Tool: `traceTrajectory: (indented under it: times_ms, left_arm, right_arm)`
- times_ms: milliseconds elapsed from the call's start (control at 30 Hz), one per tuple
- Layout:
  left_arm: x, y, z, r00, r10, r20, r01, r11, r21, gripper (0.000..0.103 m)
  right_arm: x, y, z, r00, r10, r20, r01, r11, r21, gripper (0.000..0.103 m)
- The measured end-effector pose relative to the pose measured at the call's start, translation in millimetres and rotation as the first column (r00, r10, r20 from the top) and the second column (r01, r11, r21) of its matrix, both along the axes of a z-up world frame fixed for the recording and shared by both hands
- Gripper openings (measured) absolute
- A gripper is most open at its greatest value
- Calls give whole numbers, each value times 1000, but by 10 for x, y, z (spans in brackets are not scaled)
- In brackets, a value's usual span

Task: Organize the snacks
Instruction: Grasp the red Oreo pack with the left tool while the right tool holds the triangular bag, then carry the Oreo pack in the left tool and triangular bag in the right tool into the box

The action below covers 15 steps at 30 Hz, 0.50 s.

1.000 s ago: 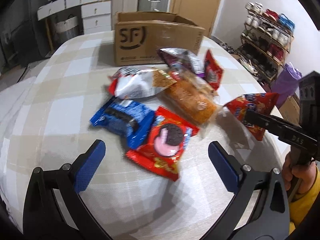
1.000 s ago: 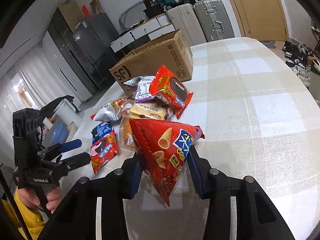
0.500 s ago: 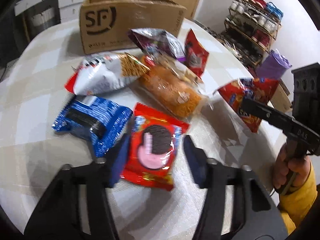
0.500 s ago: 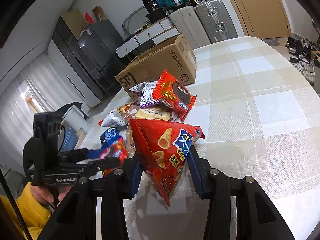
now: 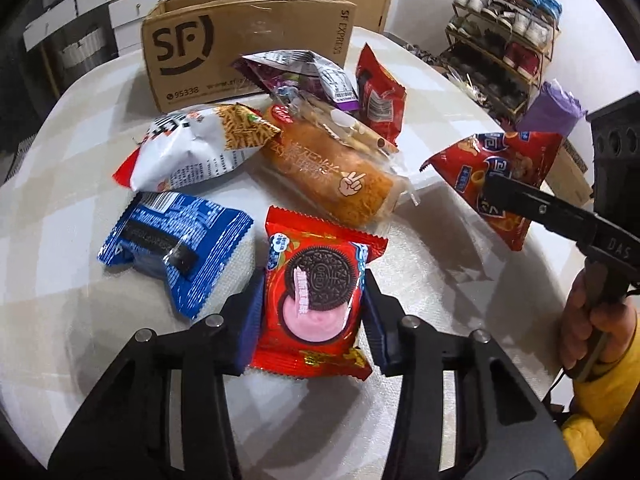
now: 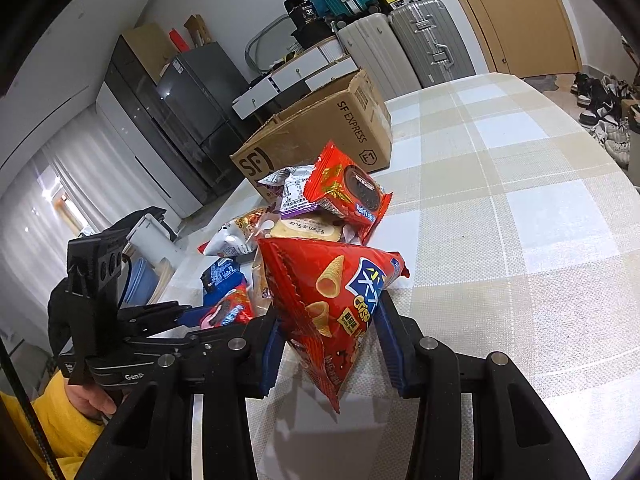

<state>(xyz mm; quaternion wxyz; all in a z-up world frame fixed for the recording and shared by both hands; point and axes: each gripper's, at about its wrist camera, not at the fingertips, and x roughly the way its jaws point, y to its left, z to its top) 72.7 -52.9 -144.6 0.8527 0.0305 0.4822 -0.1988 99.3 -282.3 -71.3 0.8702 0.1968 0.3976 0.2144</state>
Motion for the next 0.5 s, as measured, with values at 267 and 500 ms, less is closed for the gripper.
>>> traceTrajectory:
  times_ms: [267,500]
  left_arm:
    - [-218,193,466,993,27,113,-22,999,-48,41]
    - [-392,399,1035,974,90,209,-68,991,-111,41]
  right_arm:
    - [-47,52,171,1000,-7,17,7,1000,-17,43]
    - [-69,216,857,987,17,162,-11,999,-38,43]
